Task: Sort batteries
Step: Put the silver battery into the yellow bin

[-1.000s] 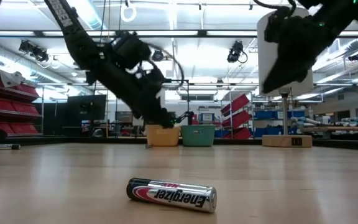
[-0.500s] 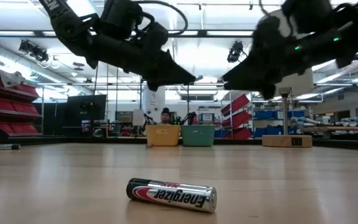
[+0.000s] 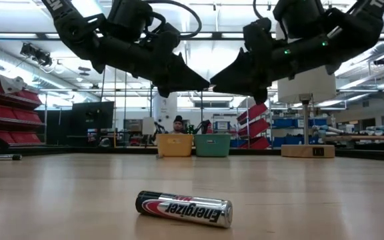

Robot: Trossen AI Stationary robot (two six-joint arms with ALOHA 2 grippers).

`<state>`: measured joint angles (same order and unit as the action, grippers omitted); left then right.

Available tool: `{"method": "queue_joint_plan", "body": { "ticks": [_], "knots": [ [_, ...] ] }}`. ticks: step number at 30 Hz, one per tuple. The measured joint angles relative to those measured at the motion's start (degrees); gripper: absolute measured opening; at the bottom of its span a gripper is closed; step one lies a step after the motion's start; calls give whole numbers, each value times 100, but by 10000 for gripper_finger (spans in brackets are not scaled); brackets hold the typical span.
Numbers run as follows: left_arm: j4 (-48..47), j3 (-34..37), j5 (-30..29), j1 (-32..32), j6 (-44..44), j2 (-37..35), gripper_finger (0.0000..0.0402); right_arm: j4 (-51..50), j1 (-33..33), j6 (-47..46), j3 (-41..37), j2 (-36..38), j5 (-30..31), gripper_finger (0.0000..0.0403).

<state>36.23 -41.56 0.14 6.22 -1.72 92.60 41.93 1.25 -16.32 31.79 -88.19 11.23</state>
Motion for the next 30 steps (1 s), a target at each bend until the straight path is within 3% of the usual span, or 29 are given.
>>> {"method": "queue_joint_plan", "body": {
  "ticks": [6,17,25,30],
  "knots": [
    [-7,0,7,-2,120,0,47,77,79,-102,17,23,-291,112],
    [-29,0,219,-2,156,0,47,81,165,-107,15,18,-485,19],
    [-8,0,216,4,157,0,51,86,195,-61,13,20,-592,13],
    [28,0,199,53,298,0,81,98,239,-76,13,19,-593,13]
  ]
}}
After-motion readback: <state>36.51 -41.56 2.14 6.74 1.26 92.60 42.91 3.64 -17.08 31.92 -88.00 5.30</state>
